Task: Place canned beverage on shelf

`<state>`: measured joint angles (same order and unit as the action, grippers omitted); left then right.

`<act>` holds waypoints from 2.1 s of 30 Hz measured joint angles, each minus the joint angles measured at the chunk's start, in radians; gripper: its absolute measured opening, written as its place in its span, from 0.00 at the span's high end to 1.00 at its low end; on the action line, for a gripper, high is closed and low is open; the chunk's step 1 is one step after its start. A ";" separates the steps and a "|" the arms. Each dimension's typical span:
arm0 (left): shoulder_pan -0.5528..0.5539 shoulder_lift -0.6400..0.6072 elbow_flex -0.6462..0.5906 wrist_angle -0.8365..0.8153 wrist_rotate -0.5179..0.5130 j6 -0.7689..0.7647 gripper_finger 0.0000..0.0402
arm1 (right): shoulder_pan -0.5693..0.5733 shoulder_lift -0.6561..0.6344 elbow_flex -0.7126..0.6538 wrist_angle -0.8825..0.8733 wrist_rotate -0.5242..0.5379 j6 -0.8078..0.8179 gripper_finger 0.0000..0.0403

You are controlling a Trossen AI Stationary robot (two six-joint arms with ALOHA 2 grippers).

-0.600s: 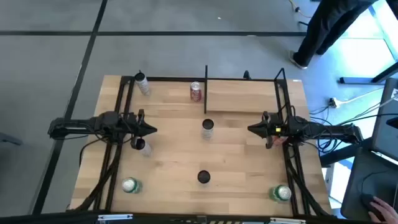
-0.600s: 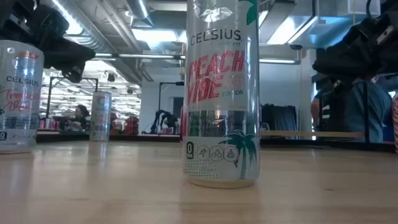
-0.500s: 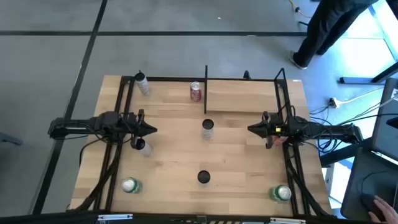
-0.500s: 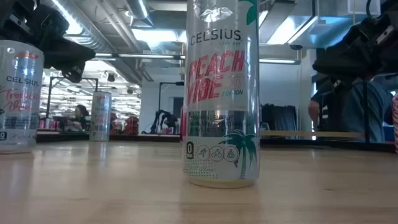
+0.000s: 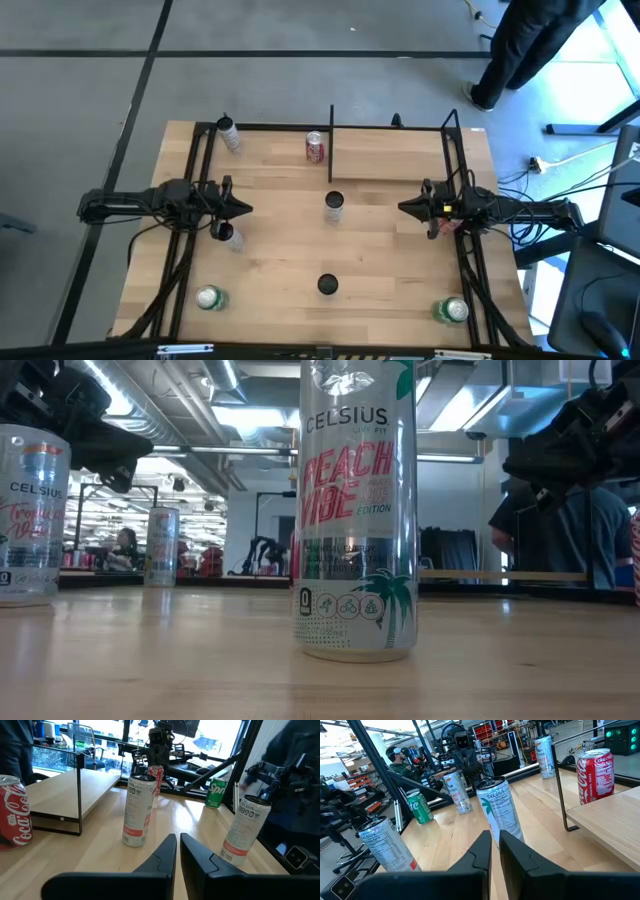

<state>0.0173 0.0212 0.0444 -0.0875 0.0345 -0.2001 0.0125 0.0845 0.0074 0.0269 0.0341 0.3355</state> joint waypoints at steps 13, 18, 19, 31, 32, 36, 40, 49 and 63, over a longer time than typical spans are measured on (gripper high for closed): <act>0.000 0.000 0.000 0.000 0.000 0.000 0.96 | 0.000 0.000 0.000 0.000 0.000 0.000 0.93; 0.000 0.000 0.000 0.000 0.000 0.000 0.96 | 0.000 0.000 0.000 0.000 0.000 0.000 0.93; 0.000 0.000 0.000 0.000 0.000 0.000 0.96 | 0.000 0.000 0.000 0.000 0.000 0.000 0.93; 0.000 0.000 0.000 0.000 0.000 0.000 0.96 | 0.000 0.000 0.000 0.142 0.001 0.072 0.93; 0.000 0.000 0.000 0.000 0.000 0.000 0.96 | 0.000 0.000 0.000 0.161 0.002 0.094 0.93; 0.000 0.000 0.000 0.000 0.000 0.000 0.96 | 0.000 0.000 0.000 0.200 0.045 0.111 0.93; 0.000 0.000 0.000 0.000 0.000 0.000 0.96 | 0.000 0.000 0.000 0.210 0.140 0.113 0.93; 0.000 0.000 -0.002 0.106 -0.114 -0.004 0.96 | 0.000 0.000 0.000 0.216 0.431 0.245 0.93; 0.002 0.025 -0.001 0.567 -0.388 -0.086 0.96 | 0.000 0.064 0.094 0.413 0.682 0.225 0.93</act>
<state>0.0196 0.0460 0.0437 0.4795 -0.3532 -0.2863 0.0124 0.1483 0.1016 0.4403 0.7162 0.5605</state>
